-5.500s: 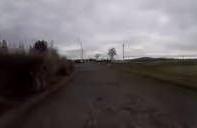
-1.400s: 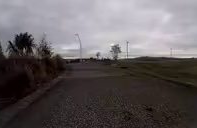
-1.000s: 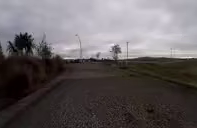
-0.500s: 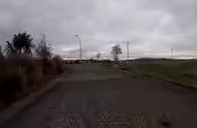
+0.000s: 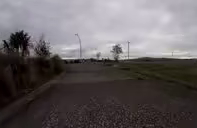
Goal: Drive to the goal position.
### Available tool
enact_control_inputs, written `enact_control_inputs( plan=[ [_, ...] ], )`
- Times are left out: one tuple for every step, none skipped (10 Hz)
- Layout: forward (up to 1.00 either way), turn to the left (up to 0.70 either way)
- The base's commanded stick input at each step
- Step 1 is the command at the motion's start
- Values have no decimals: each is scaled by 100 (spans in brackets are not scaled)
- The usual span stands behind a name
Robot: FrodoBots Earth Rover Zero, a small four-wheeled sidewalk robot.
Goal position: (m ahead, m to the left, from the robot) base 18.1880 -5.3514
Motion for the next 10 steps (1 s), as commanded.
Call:
enact_control_inputs(
  plan=[
    [100,0],
    [100,0],
    [100,0],
    [100,0],
    [100,0],
    [100,0],
    [100,0],
    [100,0],
    [100,0],
    [100,0]
  ],
)
